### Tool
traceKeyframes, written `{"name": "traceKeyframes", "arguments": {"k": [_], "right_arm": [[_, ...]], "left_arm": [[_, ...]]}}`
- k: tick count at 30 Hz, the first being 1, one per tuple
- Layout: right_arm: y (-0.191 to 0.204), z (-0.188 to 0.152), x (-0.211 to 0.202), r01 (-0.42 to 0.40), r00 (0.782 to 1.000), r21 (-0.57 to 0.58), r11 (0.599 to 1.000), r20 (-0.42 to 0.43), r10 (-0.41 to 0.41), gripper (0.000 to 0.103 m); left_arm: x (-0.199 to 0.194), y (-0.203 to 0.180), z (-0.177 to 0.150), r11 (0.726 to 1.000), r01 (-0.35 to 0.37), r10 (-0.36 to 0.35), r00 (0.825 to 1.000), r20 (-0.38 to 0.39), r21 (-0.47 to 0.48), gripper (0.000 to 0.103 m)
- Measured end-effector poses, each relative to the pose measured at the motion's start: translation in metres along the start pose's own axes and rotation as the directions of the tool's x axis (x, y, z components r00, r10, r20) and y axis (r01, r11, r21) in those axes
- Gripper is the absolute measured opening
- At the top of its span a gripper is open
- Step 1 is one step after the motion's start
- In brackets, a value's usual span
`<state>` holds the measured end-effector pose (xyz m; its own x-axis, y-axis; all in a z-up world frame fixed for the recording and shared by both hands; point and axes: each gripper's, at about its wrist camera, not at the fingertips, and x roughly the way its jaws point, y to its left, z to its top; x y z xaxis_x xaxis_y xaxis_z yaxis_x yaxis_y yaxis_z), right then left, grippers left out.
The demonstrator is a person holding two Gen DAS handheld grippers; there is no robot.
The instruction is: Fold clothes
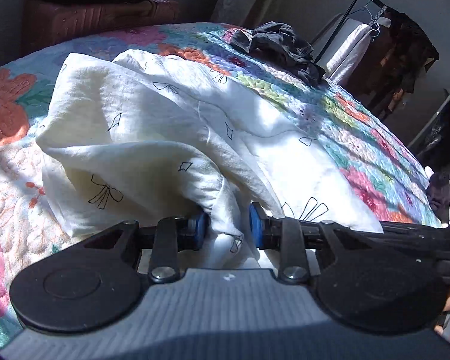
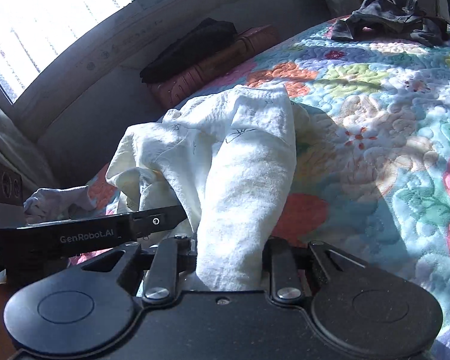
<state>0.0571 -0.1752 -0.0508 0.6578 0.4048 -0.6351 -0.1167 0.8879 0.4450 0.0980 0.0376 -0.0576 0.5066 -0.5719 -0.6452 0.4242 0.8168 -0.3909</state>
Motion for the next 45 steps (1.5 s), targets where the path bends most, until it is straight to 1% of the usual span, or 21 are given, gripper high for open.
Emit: {"name": "traceKeyframes", "arguments": {"k": [2, 3, 5, 10, 15, 20, 25, 27, 30, 33, 36, 37, 39, 40, 41, 43, 44, 45], "right_arm": [[-0.007, -0.005, -0.017, 0.000, 1.000, 0.013, 1.000, 0.006, 0.000, 0.027], [-0.010, -0.007, -0.024, 0.007, 1.000, 0.011, 1.000, 0.006, -0.007, 0.027], [-0.012, -0.010, -0.039, 0.032, 0.999, -0.006, 0.999, 0.011, -0.031, 0.027], [-0.016, -0.013, -0.073, 0.057, 0.998, -0.037, 0.998, 0.044, -0.055, 0.027], [-0.020, -0.023, -0.100, 0.080, 0.995, -0.059, 0.995, 0.059, -0.076, 0.027], [-0.028, -0.047, -0.125, 0.113, 0.992, -0.053, 0.992, 0.067, -0.110, 0.027], [-0.043, -0.057, -0.151, 0.128, 0.987, -0.009, 0.992, 0.105, -0.126, 0.027], [-0.048, -0.057, -0.159, 0.137, 0.983, 0.001, 0.991, 0.119, -0.136, 0.027], [-0.055, -0.050, -0.177, 0.167, 0.972, 0.008, 0.986, 0.168, -0.166, 0.027], [-0.061, -0.041, -0.196, 0.198, 0.955, 0.013, 0.980, 0.223, -0.196, 0.027], [-0.073, -0.029, -0.213, 0.221, 0.938, 0.051, 0.974, 0.261, -0.227, 0.026], [-0.078, -0.025, -0.219, 0.240, 0.932, 0.075, 0.968, 0.263, -0.251, 0.026], [-0.086, -0.017, -0.225, 0.284, 0.923, 0.109, 0.953, 0.238, -0.302, 0.026], [-0.091, -0.016, -0.227, 0.305, 0.918, 0.121, 0.945, 0.227, -0.326, 0.026], [-0.095, -0.016, -0.228, 0.325, 0.912, 0.131, 0.937, 0.218, -0.347, 0.026], [-0.105, -0.017, -0.231, 0.365, 0.899, 0.150, 0.919, 0.201, -0.390, 0.026], [-0.109, -0.017, -0.233, 0.385, 0.891, 0.159, 0.909, 0.192, -0.411, 0.026], [-0.114, -0.018, -0.234, 0.404, 0.884, 0.168, 0.899, 0.182, -0.431, 0.025]], "left_arm": [[-0.001, -0.027, -0.008, 0.992, 0.008, -0.006, 1.000, -0.021, 0.130, 0.028], [-0.002, -0.034, -0.011, 0.989, 0.019, -0.016, 1.000, -0.026, 0.149, 0.028], [-0.006, -0.046, -0.015, 0.986, 0.048, -0.043, 0.999, -0.033, 0.162, 0.028], [-0.012, -0.061, -0.018, 0.984, 0.130, -0.126, 0.991, -0.040, 0.118, 0.028], [-0.014, -0.082, -0.024, 0.975, 0.176, -0.169, 0.984, -0.063, 0.137, 0.028], [-0.014, -0.106, -0.032, 0.963, 0.220, -0.206, 0.973, -0.101, 0.158, 0.028], [-0.011, -0.145, -0.039, 0.953, 0.202, -0.178, 0.976, -0.124, 0.224, 0.028], [-0.008, -0.161, -0.035, 0.954, 0.196, -0.168, 0.976, -0.135, 0.228, 0.028], [-0.005, -0.188, -0.025, 0.952, 0.186, -0.156, 0.978, -0.136, 0.243, 0.028], [-0.002, -0.214, -0.009, 0.943, 0.203, -0.177, 0.977, -0.117, 0.263, 0.027], [0.004, -0.235, 0.006, 0.937, 0.226, -0.202, 0.973, -0.115, 0.268, 0.027], [0.005, -0.242, 0.010, 0.930, 0.250, -0.225, 0.967, -0.119, 0.269, 0.028], [0.005, -0.256, 0.016, 0.911, 0.308, -0.277, 0.950, -0.146, 0.273, 0.028], [0.006, -0.263, 0.019, 0.900, 0.327, -0.290, 0.943, -0.161, 0.290, 0.028], [0.008, -0.269, 0.020, 0.888, 0.320, -0.278, 0.945, -0.170, 0.330, 0.032], [0.015, -0.281, 0.019, 0.858, 0.291, -0.237, 0.955, -0.177, 0.423, 0.033], [0.019, -0.280, 0.018, 0.859, 0.279, -0.220, 0.958, -0.182, 0.428, 0.033], [0.024, -0.276, 0.016, 0.868, 0.268, -0.206, 0.960, -0.187, 0.419, 0.033]]}}
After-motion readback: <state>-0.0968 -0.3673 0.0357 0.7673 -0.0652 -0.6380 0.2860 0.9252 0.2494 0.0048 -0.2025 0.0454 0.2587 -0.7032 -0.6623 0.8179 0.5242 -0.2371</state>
